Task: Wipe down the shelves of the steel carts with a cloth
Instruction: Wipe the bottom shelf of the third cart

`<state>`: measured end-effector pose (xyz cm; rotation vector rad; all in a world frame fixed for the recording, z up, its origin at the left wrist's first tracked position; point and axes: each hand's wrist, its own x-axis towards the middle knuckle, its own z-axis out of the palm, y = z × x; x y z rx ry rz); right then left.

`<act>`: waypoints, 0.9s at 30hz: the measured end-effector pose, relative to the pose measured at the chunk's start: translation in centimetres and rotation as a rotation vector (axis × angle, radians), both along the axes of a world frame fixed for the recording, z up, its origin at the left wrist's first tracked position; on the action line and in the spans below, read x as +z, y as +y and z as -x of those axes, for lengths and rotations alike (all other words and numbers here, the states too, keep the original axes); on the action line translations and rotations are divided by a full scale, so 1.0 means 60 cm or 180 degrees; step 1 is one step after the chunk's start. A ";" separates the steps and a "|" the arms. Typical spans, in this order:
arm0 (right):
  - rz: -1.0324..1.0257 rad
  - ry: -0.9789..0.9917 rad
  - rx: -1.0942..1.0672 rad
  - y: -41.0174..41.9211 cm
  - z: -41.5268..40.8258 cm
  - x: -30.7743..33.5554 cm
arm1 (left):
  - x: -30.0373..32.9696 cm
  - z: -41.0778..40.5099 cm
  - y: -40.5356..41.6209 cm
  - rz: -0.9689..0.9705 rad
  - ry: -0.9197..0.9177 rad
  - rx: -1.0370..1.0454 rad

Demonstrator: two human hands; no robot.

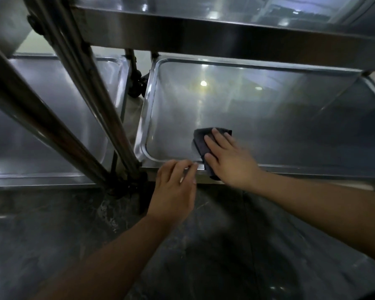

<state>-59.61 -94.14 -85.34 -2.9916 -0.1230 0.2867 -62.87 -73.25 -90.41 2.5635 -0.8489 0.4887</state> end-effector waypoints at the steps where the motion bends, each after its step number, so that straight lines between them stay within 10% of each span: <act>1: -0.0022 -0.0033 0.0029 -0.005 0.002 0.003 | 0.001 0.003 -0.006 -0.0016 -0.0027 -0.0037; 27: -0.0012 -0.0078 -0.1126 -0.134 -0.235 0.012 | -0.034 -0.048 -0.061 0.0460 -0.0348 -0.0255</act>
